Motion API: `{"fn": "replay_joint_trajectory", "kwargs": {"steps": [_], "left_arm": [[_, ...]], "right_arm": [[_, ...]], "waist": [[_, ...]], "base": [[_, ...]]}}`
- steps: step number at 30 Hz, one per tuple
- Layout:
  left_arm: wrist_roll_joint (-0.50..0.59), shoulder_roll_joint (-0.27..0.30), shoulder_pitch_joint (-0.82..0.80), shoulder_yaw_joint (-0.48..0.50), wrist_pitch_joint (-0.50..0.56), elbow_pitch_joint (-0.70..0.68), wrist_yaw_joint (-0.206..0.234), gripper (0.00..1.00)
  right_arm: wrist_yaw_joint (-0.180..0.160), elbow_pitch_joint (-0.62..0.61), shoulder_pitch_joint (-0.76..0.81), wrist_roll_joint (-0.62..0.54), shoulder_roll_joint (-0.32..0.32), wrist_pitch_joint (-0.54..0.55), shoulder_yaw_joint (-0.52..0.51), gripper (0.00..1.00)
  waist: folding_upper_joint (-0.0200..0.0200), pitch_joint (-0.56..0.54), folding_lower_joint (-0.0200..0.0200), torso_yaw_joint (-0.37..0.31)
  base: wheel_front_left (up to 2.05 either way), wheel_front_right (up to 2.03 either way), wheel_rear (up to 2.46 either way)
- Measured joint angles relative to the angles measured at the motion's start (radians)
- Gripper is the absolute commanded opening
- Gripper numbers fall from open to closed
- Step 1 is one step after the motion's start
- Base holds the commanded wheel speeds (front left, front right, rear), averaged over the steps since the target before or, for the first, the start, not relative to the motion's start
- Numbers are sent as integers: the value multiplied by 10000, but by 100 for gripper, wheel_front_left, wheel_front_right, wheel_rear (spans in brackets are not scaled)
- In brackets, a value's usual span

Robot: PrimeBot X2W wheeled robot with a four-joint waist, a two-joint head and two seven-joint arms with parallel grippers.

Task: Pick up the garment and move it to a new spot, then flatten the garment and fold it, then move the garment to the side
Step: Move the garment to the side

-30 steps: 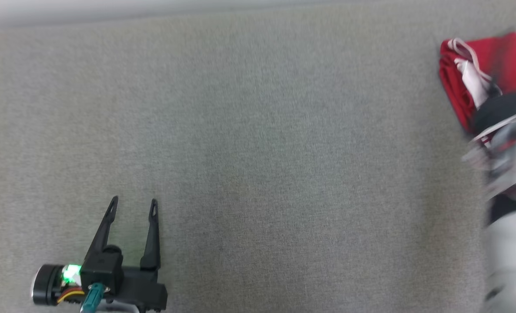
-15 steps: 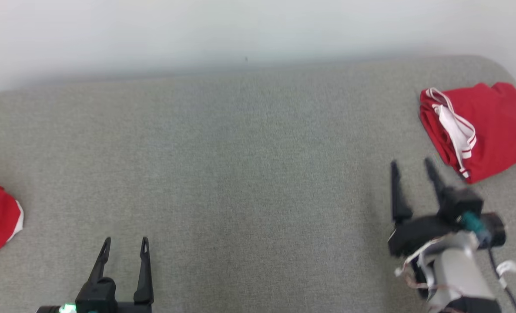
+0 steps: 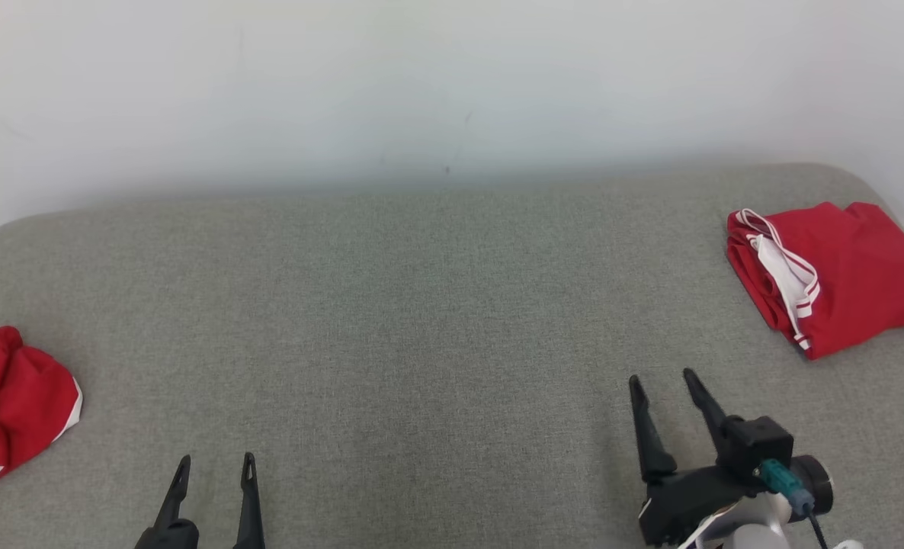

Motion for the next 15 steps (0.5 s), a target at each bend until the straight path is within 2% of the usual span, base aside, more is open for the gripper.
{"fn": "replay_joint_trajectory", "kwargs": {"steps": [8,15], "left_arm": [[-2,-86,209,117,2,77,-21,100],[-17,-130,360,163,2,67,-31,100]], "right_arm": [[2,-115,736,761,17,0,439,100],[0,-125,870,794,23,0,525,100]], "waist": [[1,-399,0,64],[1,-429,2,130]], "base": [[0,0,0],[0,0,0]]}}
